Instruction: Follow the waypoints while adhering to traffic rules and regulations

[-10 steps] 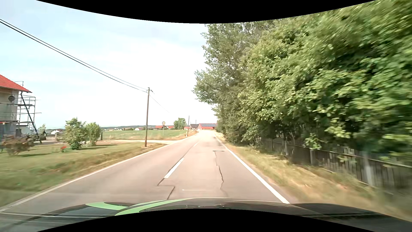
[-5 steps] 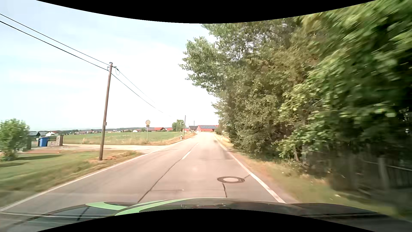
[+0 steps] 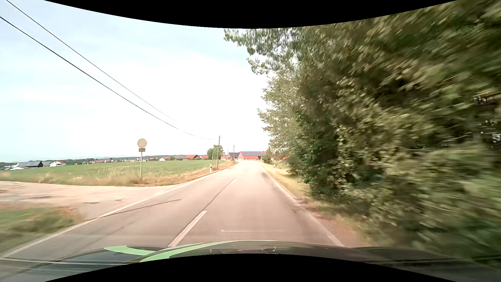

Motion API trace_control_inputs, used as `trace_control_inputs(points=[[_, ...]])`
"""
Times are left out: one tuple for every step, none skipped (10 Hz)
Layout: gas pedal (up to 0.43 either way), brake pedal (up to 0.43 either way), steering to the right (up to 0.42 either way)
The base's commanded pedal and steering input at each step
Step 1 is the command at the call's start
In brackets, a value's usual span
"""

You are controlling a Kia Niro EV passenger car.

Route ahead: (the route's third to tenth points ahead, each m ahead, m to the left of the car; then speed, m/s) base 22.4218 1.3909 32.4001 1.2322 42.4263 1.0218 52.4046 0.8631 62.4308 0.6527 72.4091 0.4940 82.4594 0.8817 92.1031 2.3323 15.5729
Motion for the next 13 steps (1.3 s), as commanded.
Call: trace_control_inputs(points=[[0.118, 0.000, 0.000], [0.118, 0.000, 0.000], [0.118, 0.000, 0.000], [0.118, 0.000, 0.000], [0.118, 0.000, 0.001], [0.118, 0.000, 0.002], [0.118, 0.000, 0.001], [0.110, 0.000, 0.002], [0.110, 0.000, 0.001], [0.110, 0.000, 0.002], [0.110, 0.000, 0.002], [0.110, 0.000, 0.002], [0.110, 0.000, 0.001]])
